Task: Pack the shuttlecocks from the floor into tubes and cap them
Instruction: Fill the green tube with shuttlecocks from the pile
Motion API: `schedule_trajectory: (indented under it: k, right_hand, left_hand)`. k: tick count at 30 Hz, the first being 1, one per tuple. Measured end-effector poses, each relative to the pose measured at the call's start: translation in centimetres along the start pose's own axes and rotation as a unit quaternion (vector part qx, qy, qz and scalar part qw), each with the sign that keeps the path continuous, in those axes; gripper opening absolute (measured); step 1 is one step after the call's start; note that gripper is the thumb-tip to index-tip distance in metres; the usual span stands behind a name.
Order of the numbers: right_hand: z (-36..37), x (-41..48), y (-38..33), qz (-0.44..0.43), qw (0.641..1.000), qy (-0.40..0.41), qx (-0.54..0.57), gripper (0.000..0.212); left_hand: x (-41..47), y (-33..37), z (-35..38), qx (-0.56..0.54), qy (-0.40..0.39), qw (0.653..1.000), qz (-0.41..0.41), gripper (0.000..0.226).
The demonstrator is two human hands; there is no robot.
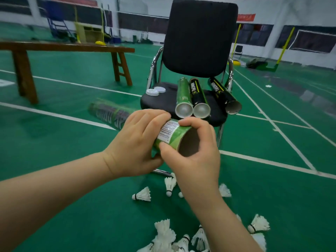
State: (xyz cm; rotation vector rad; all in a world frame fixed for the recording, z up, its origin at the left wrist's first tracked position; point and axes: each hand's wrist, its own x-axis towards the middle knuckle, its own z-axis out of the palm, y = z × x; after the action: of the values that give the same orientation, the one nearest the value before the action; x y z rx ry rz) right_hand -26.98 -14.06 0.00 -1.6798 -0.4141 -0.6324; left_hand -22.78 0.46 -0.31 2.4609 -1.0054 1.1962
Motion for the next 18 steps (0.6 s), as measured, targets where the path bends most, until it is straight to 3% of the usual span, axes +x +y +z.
schedule_trajectory:
  k: [8, 18]
  right_hand:
    - [4.8, -0.5, 6.3, 0.113, 0.986, -0.117, 0.042, 0.038]
    - [8.3, -4.5, 17.4, 0.267, 0.944, -0.187, 0.058, 0.039]
  left_hand:
    - [-7.3, -2.8, 3.6, 0.008, -0.094, 0.984, -0.149, 0.07]
    - [-16.2, -4.7, 11.6, -0.012, -0.211, 0.951, -0.227, 0.071]
